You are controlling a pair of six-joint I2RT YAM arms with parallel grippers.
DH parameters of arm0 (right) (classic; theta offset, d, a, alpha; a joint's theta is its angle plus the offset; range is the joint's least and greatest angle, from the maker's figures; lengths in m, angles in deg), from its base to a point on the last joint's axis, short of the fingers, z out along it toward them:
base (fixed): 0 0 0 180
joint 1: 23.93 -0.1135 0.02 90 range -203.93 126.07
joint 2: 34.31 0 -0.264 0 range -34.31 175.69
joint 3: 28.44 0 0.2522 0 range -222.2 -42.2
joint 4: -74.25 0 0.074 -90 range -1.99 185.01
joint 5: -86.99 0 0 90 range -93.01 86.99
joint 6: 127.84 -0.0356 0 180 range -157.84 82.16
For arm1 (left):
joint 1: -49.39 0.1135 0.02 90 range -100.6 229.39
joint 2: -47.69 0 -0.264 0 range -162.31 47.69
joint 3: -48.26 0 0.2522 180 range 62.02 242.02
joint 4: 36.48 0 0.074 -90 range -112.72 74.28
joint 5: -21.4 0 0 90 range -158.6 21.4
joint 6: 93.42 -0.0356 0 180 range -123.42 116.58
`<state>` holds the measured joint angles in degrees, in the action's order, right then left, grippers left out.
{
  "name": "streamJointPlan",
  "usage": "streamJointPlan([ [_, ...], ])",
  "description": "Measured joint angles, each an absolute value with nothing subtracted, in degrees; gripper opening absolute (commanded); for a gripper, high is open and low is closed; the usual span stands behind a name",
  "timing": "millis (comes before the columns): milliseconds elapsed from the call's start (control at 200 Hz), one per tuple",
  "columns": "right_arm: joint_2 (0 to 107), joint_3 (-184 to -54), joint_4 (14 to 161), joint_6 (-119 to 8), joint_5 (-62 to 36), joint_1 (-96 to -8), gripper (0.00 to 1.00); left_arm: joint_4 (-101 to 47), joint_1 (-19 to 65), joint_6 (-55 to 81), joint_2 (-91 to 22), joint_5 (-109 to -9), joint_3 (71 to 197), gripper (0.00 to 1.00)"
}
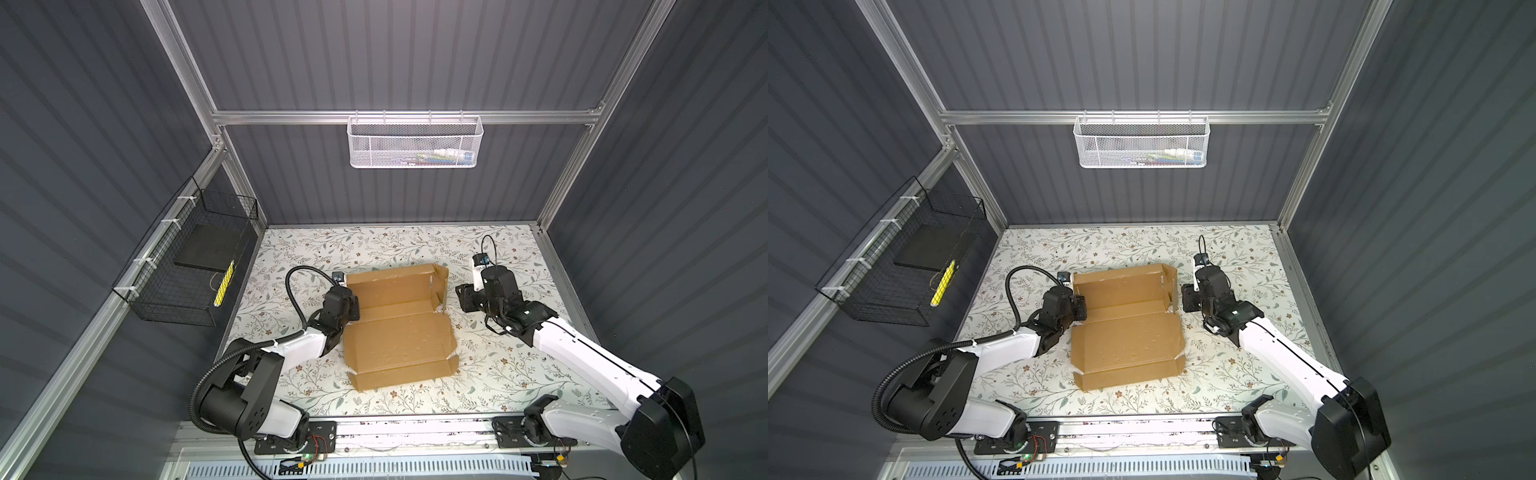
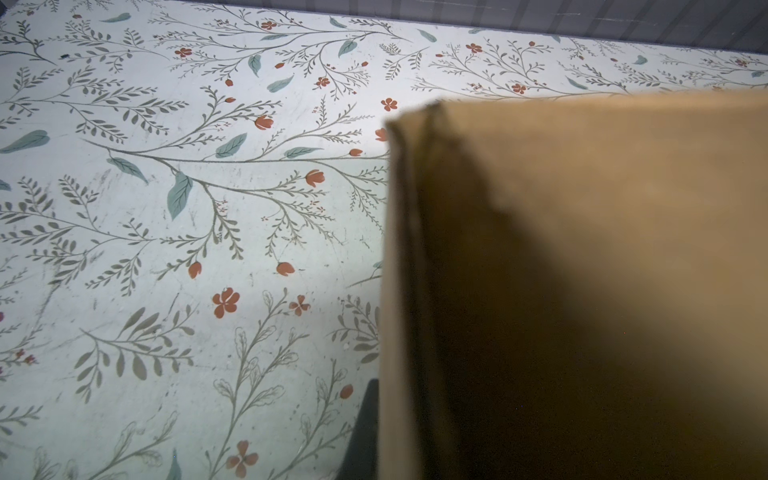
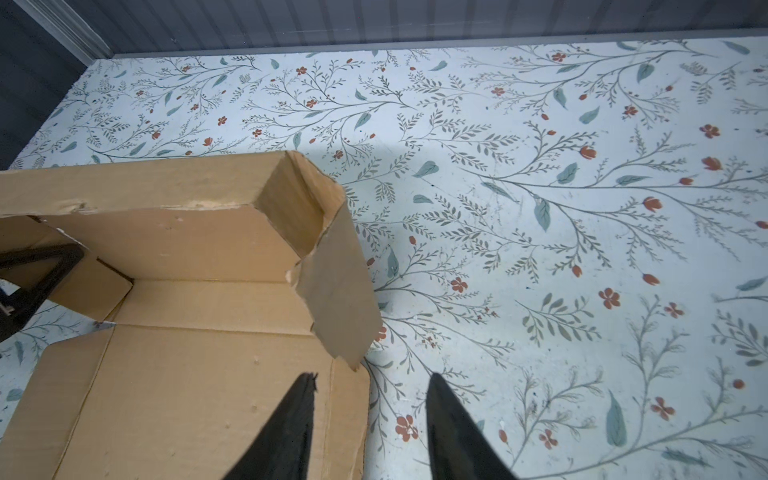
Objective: Fold the paper box
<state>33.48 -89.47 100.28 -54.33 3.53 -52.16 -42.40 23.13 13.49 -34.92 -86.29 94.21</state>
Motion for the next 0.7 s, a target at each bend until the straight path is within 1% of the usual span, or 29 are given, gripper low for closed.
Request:
streamJointPlan([
  [180,38.21,-89.36,99.71,-53.26,0.96,-49.75,0.46,-42.01,23.13,13.46,-34.59,-86.29,94.21,0.00],
  [360,43.95,-89.34,97.77,-50.88,-2.24,-49.14,0.46,-41.96,23.13,13.36,-34.55,-86.27,94.21,0.00],
  [700,48.92,-89.36,93.16,-46.07,-6.91,-49.12,0.47,-41.83,23.13,13.09,-34.55,-85.88,94.21,0.00],
])
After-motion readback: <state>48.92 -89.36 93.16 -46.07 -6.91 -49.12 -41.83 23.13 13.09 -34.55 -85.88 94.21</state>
